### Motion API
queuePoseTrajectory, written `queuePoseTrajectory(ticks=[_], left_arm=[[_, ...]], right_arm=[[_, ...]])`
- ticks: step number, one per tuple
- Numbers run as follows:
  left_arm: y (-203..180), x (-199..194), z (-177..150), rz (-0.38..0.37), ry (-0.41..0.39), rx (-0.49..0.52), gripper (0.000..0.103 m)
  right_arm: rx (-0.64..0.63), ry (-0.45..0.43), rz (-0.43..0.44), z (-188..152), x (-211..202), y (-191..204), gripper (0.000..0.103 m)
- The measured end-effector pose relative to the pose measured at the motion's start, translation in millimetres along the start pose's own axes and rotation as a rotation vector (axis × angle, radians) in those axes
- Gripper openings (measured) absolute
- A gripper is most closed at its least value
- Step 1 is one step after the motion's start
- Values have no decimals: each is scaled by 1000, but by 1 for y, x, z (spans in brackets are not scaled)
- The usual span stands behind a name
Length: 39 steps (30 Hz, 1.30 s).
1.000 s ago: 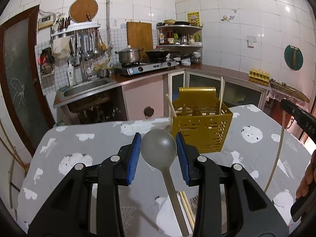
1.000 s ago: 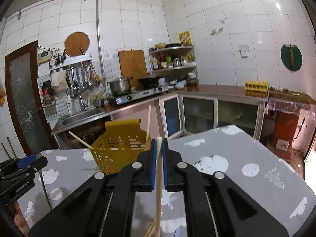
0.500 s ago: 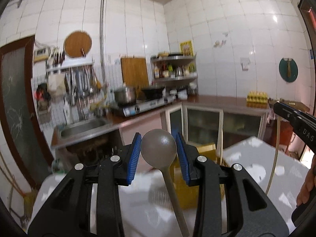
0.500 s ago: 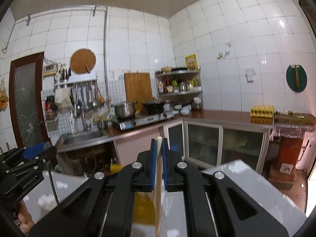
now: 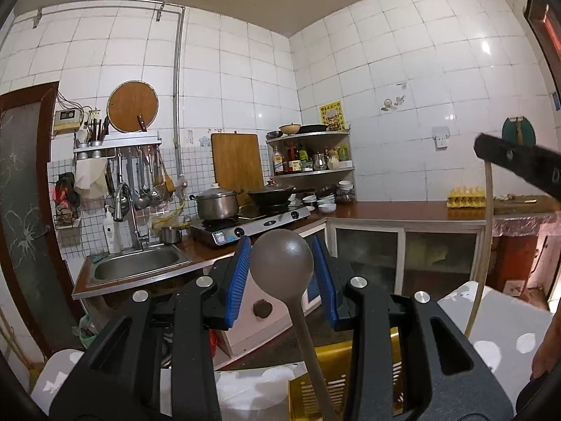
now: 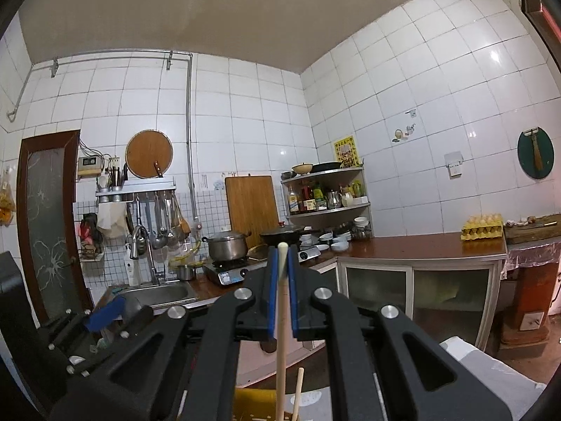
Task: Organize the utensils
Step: 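Carry the spoon in the left tool to the holder while the right tool carries its chopstick, then release the spoon into the holder with the left tool while the right tool releases its chopstick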
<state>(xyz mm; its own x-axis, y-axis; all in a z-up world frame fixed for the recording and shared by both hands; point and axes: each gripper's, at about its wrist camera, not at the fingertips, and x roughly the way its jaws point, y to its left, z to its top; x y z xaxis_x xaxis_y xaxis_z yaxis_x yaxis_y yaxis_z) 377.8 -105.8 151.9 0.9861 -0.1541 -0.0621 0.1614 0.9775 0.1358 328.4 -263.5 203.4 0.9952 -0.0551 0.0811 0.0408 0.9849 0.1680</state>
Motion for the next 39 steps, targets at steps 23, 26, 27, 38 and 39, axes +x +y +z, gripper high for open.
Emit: queuePoseTrajectory(ticks=[23,26,27,38,39], left_arm=[[29,4,-45,22,199,-90,69],[37,-13,-39,27,235,-99,78],[41,-19,-37,29,243,-105,83],[68,-95,-63,93,360,-144,98],[68,-98,-69,97,378,-142,98]], right_arm=[[-71,378,-13,-84,34,-20,51],[-55,413,-42,-79,17,-29,53],[-54,422,-50,-78,11,-32,53],[-71,586,-117,-119,-59,-53,63],[-63,607,-122,-126,-65,-56,64]])
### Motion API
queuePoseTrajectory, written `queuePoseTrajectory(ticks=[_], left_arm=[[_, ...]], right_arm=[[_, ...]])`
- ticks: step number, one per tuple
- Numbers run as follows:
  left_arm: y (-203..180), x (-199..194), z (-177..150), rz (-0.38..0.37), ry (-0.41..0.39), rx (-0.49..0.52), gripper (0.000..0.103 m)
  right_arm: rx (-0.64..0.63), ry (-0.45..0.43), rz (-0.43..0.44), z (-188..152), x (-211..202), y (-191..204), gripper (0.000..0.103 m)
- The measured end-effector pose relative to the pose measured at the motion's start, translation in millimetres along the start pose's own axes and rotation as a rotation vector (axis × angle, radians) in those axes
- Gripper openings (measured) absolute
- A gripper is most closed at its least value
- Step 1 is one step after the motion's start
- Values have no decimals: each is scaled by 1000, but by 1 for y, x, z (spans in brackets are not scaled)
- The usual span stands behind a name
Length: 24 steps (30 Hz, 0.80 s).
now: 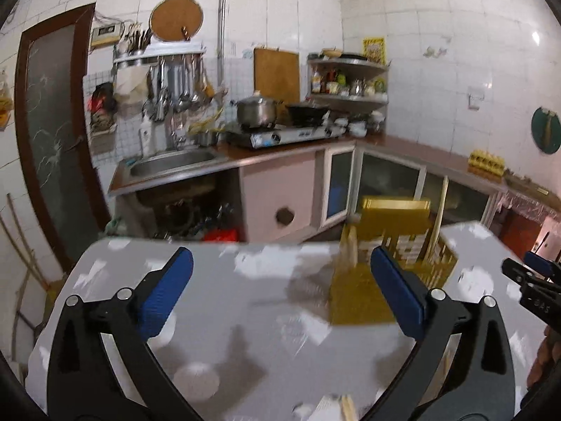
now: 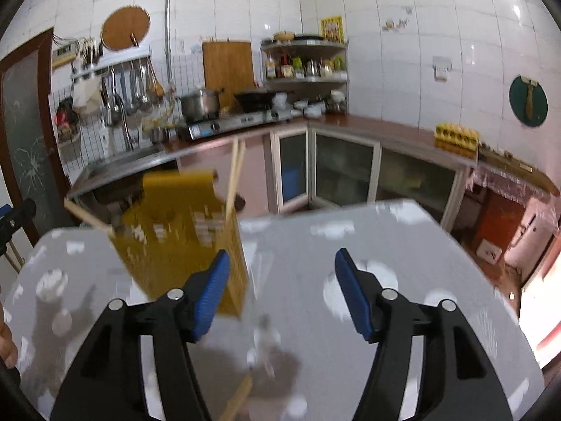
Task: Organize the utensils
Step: 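Release the spoon into the holder with the left tool while the right tool releases its chopstick, then move the left tool back to the chopsticks while the right tool approaches the blue spatula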
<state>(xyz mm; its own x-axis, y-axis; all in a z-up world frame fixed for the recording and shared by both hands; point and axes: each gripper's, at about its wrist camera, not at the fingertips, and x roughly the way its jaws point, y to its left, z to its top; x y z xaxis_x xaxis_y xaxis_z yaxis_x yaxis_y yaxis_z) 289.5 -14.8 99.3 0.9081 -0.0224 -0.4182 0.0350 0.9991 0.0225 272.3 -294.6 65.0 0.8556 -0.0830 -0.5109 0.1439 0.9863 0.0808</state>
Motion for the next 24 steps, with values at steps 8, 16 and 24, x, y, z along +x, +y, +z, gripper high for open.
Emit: queuePoseTrajectory(ticks=[8,16,24], left_arm=[[-4,11,-69,22,204,36,98],[-22,33,-124,10,384,93,98],[-22,45,-148,6,471,55,98]], right_arm=[[80,142,-17,-70,5,-22,74],[76,294,-73,-113,27,-22,74],[18,336,-126,-122,28,-8,74]])
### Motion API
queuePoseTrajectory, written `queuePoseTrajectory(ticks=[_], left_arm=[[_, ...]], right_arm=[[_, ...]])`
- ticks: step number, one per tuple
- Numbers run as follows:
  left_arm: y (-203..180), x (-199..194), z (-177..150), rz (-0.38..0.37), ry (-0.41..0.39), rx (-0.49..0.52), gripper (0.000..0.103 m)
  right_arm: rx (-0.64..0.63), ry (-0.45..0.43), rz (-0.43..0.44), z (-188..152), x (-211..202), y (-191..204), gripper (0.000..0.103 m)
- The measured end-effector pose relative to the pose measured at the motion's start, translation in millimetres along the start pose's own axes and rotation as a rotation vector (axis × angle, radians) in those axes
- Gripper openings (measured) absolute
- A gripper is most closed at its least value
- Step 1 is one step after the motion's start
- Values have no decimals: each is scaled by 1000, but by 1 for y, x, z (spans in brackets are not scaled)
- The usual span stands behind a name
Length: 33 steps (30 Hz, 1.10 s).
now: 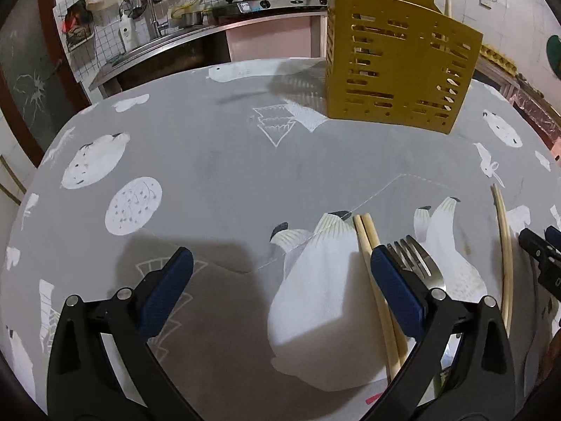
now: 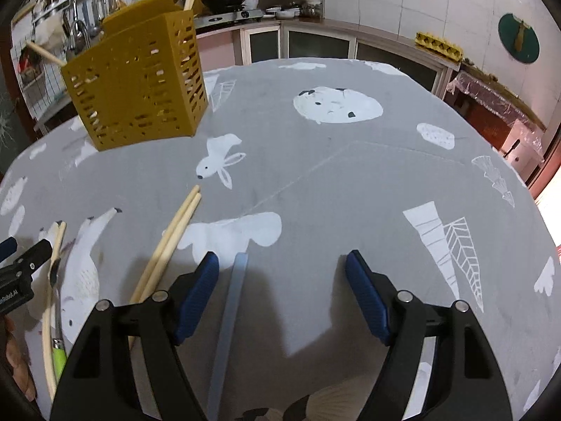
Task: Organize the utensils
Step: 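Move the left tool back to the chopsticks while the right tool approaches the blue spatula, then close the left tool on a chopstick while the right tool grasps the blue spoon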
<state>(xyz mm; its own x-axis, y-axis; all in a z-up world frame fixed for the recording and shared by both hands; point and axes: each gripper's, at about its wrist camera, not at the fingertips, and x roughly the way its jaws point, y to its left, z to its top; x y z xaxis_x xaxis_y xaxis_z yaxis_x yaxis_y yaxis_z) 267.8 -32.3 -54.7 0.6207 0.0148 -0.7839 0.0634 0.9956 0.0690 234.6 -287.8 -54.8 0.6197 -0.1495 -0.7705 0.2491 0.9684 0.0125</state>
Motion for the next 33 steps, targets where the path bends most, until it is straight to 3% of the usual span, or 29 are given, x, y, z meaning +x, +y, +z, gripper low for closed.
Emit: queuePoseTrajectory(ticks=[5,20,24,28,33], left_arm=[[1,2,-2,-24,6,-7,98],[-12,7,2,-32,35,6,94],[-20,8,4,-35,46,10,77],[-31,7,8,-37,45,22,57],[-35,7,13,-73,66,25,36]], right_arm=[[-4,-5,11,-1,-2,2,62],[4,-7,17,0,-1,2,62],[-3,2,-3,2,-1,6,59],[6,13,6,4,-2,12,39],[28,29,28,8,0,9,24]])
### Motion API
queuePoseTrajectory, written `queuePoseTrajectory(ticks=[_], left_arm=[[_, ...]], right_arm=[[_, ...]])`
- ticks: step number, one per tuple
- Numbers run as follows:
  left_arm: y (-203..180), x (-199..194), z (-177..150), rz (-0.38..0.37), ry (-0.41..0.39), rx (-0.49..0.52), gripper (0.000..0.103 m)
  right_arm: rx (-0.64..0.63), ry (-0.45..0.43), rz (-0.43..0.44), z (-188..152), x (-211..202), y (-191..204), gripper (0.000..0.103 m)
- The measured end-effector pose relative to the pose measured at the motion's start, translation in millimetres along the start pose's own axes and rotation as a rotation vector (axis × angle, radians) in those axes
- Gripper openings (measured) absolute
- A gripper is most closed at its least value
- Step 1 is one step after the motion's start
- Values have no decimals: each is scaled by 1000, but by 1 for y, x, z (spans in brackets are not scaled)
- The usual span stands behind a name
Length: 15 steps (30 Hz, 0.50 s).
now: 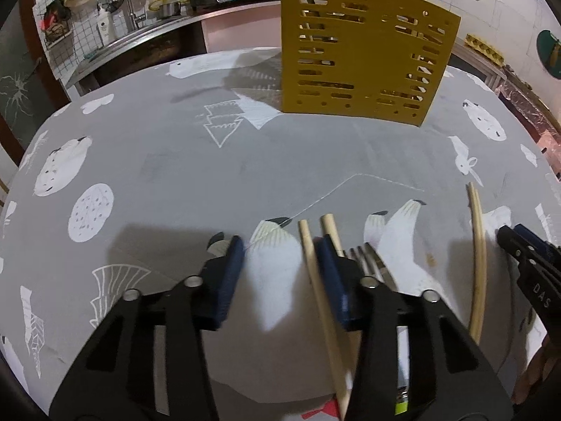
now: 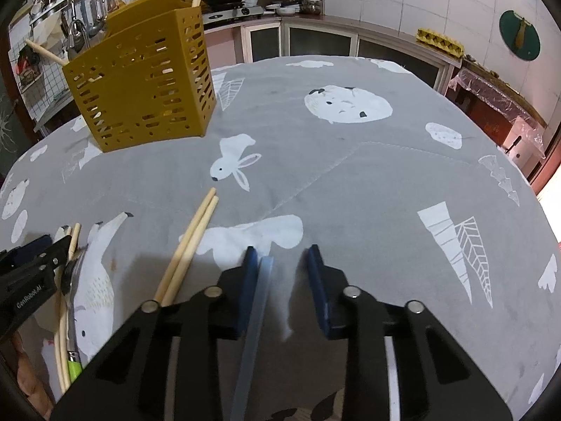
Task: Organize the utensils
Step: 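Close the left tool on a chopstick while the right tool grasps the blue spoon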
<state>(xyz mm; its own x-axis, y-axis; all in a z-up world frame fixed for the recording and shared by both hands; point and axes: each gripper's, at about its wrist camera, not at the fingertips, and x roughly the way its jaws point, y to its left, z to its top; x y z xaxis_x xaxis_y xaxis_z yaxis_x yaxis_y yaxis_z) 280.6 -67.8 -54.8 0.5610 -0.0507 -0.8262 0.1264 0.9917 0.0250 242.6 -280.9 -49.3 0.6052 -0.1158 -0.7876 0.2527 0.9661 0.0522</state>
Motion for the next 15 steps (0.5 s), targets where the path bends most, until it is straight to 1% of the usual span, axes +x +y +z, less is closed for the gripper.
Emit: queuePoseTrajectory(ticks=[1,4,5,7,9,15], left_arm=[[-1,0,2,-8,5,4,29],[-4,2,6,-20,19,2,19],[-5,3,8,-20,23,1,17],[-7,5,11,-22,28,5,10],[-9,6,13,-26,30,10,6],[-4,4,12,-52,22,-13,6]], right_arm=[[3,4,5,1,0,-1,20],[19,17,19,3,1,-3,12],[23,21,23,4,2,-4,11],[25,24,24,6,3,-3,10],[27,25,24,6,4,-3,9],[30,11,49,7,-1,-1,9]])
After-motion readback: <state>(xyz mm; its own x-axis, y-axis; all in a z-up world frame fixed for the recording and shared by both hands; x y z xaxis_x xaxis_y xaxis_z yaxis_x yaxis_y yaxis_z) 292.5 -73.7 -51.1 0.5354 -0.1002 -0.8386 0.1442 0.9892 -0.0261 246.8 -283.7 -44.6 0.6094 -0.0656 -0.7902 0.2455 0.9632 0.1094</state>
